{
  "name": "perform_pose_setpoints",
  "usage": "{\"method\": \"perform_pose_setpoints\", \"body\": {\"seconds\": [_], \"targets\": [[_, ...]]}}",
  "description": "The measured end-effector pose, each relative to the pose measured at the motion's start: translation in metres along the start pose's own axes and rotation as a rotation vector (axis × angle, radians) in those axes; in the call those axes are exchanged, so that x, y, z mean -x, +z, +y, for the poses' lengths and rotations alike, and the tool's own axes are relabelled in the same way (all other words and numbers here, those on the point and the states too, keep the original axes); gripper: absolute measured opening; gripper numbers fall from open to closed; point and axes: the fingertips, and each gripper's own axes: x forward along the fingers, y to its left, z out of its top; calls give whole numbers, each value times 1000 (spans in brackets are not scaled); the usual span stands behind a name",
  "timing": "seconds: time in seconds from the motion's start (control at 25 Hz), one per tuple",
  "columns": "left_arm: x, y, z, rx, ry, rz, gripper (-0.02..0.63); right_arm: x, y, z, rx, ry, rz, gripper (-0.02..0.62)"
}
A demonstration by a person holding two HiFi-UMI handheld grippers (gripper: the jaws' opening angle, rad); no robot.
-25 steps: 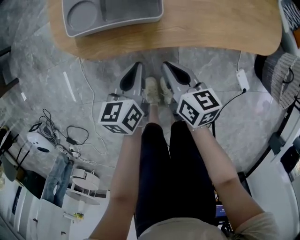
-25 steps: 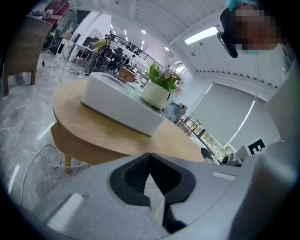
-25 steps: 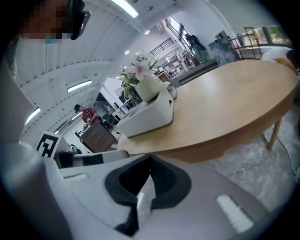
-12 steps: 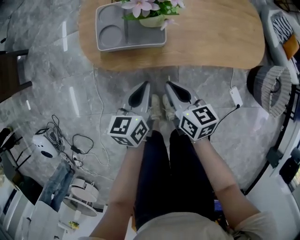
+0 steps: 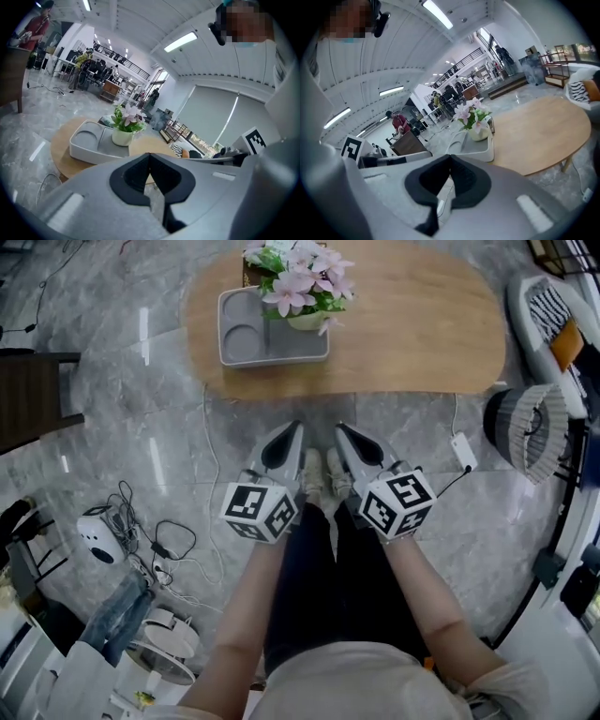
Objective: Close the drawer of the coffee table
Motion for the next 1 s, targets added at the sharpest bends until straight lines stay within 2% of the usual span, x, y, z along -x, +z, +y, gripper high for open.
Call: {"method": "perform_pose_setpoints", "body": {"seconds": [0.16,0.32,0.4,0.64,1.0], "targets": [[14,22,-21,-40,-20,-7,2,12,23,22,87,36,-2,2],[24,34,-33,-12,7,-1,2,23,46,35,114,60,-14,2],[32,41,-46,-3,-14,-7,2,31,56,42,146,61,-10,2],[53,66,-65,-43,-59,-8,3,46,93,71,232,92,-25,2],[81,132,-79,-129,-55,-129,2,56,138,117,285,122,-98,2]]}}
